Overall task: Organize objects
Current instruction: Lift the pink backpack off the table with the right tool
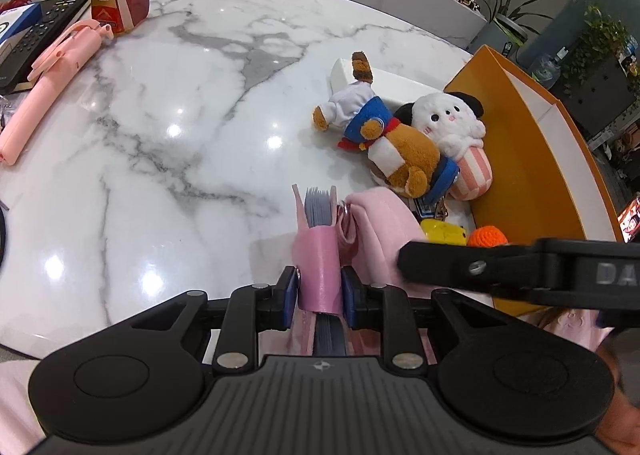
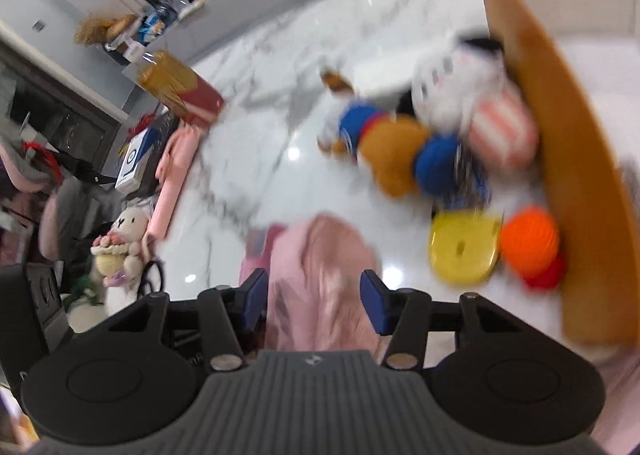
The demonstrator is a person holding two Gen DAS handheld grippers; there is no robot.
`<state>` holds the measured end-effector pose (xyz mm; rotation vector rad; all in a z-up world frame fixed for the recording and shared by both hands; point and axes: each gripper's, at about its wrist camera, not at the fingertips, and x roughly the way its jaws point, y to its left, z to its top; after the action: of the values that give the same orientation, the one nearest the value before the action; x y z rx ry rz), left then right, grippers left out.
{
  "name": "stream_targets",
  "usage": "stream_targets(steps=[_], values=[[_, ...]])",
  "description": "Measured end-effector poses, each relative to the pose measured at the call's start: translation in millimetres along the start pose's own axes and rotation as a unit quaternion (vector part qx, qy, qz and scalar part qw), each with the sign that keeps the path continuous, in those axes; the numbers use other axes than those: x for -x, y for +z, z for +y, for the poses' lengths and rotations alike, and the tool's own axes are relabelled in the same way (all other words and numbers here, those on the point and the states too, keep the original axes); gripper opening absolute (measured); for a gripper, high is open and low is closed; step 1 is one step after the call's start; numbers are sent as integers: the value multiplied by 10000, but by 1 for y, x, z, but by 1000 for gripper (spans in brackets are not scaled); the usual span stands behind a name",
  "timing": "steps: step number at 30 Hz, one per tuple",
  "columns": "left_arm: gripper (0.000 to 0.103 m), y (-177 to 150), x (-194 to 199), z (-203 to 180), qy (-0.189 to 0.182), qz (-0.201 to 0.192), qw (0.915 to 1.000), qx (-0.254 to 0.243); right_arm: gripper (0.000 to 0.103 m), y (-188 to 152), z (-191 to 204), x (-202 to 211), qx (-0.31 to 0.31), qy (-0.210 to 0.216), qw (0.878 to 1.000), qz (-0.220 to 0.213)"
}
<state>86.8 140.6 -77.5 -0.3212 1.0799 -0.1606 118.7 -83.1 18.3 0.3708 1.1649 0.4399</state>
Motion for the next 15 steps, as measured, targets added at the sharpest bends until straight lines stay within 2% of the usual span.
stream_targets(steps=[3, 6, 10, 13, 15], values=[[27, -4, 2, -2, -14, 20, 9999, -103, 59, -3, -3, -12, -188, 9, 9997, 186], [27, -7, 2, -4, -31, 54, 9999, -112, 58, -6, -3, -23, -315, -21, 9989, 360], [27, -9, 3, -2, -38, 49, 10000, -15, 34, -7, -6, -21, -380, 47, 9986, 358], [25, -10, 3, -1, -47, 24, 9999, 110, 22, -8, -9, -15, -310, 20, 9991, 292], [25, -11, 9, -1, -41, -40, 9998, 188, 18, -8, -12, -10, -292, 96, 9992, 260]])
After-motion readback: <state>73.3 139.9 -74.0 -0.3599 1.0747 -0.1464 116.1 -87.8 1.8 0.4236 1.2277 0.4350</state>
